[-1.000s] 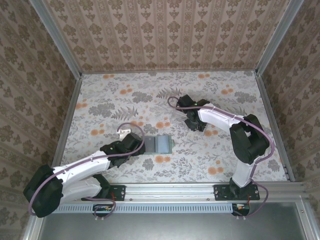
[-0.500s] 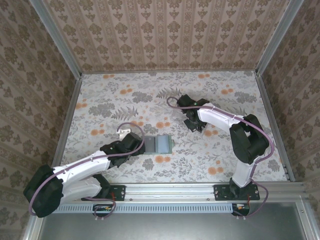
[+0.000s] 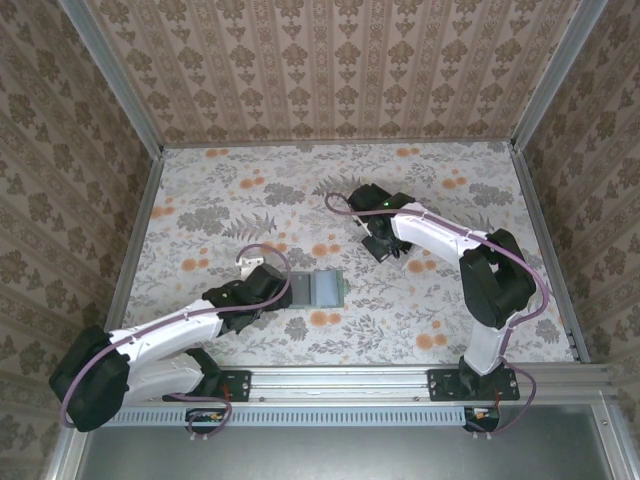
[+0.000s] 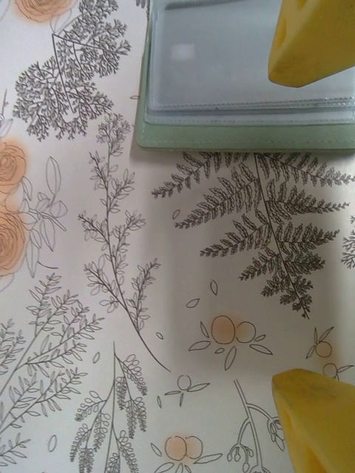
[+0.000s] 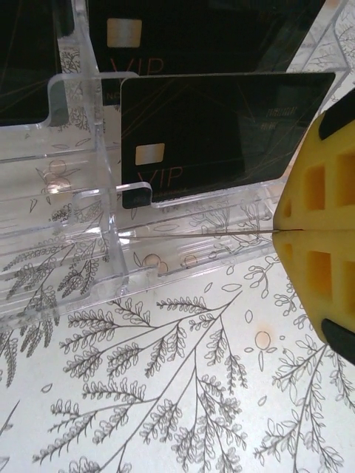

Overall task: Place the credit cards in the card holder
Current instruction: Pick up the credit card from the storage box, then insert the credit card into the card slot.

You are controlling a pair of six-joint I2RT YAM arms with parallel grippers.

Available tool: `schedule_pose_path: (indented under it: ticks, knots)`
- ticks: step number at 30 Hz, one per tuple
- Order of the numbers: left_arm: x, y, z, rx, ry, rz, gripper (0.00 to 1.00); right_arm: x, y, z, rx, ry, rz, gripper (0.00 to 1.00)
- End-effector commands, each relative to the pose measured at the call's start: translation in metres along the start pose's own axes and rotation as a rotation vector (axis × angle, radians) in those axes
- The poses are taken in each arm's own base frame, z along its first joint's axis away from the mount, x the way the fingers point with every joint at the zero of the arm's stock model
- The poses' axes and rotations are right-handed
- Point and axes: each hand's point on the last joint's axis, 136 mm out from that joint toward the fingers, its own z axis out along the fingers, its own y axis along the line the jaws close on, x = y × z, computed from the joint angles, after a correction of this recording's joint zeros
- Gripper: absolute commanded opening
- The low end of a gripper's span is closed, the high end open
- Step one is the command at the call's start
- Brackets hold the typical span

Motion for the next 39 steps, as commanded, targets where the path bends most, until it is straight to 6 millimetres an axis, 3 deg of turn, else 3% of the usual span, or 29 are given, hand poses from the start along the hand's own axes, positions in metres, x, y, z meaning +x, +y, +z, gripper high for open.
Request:
schedule_pose_path:
  ticks: [1,8,13,16,21,30,39]
  knots:
    - [-0.009,-0.006,-0.003,0.017,-0.013,0.011,1.0,-0.007,0.005,-0.027,-0.024,-0.037,-0.032,0.0]
    - [-0.01,-0.004,-0.003,0.005,-0.013,0.014,1.0,-0.025,0.028,-0.081,-0.184,-0.197,0.119,0.0]
    - [-0.01,0.0,-0.004,-0.008,-0.013,0.018,1.0,-0.045,0.07,-0.111,-0.524,-0.359,0.38,0.0]
    - [-0.01,0.002,-0.004,-0.014,-0.011,0.02,1.0,-0.055,0.098,-0.117,-0.753,-0.418,0.556,0.0]
    - [-0.01,0.003,-0.004,-0.019,-0.01,0.022,1.0,-0.056,0.128,-0.104,-0.89,-0.45,0.734,0.0]
    - [-0.007,0.002,0.001,-0.033,0.011,0.044,1.0,-0.051,0.169,-0.071,-0.918,-0.389,0.788,0.0]
    - [-0.005,0.001,0.004,-0.04,0.026,0.065,1.0,-0.034,0.176,-0.045,-0.879,-0.331,0.78,0.0]
